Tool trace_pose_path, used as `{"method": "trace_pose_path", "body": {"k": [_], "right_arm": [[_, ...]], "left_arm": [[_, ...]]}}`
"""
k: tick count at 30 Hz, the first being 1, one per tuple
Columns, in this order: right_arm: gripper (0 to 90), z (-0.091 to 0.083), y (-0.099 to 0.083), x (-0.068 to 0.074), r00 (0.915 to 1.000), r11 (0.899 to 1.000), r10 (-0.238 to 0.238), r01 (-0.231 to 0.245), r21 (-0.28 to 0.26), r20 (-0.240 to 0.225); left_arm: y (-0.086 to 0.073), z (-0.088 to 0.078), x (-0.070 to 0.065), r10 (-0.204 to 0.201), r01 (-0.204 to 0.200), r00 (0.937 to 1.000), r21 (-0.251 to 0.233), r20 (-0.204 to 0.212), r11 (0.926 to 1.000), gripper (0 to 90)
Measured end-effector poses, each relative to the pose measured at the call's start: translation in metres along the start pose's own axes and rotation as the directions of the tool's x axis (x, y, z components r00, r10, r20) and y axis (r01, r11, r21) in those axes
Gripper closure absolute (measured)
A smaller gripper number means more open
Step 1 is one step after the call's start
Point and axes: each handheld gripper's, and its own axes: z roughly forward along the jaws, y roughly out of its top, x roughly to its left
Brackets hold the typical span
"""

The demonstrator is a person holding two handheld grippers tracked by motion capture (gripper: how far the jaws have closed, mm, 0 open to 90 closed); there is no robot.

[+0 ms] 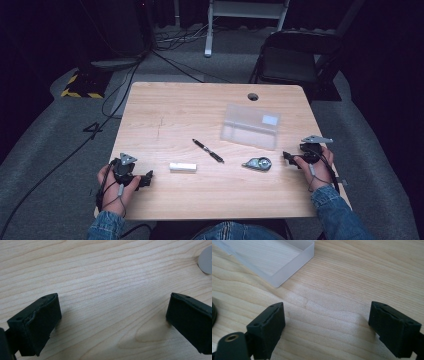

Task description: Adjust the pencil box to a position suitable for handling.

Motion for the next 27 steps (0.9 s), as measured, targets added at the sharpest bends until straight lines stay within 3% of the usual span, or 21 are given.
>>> {"method": "trace_pose_path", "body": {"k": [19,21,23,27], "right_arm": [[16.9,0.0,0.0,0.0,1.0,1.0,-0.003,0.003,-0.006,-0.003],[19.8,-0.001,0.0,0.0,0.9999,1.0,-0.005,0.005,-0.011,-0.012],[30.7,0.0,0.001,0.001,0.9994,0.999,0.032,-0.031,-0.028,0.014],[43.2,-0.007,0.01,0.0,0.9984,0.997,0.053,-0.055,-0.06,-0.021]], "left_arm": [[0.002,0.001,0.001,0.0,0.0,1.0,0.0,-0.001,1.0,0.1],[0.002,0.001,0.001,0.0,0.0,1.0,0.0,-0.001,1.0,0.1],[0.002,0.001,0.001,0.0,0.0,1.0,0.0,-0.002,1.0,0.1],[0.002,0.001,0.001,0.0,0.0,1.0,0.0,-0.002,1.0,0.1]]}}
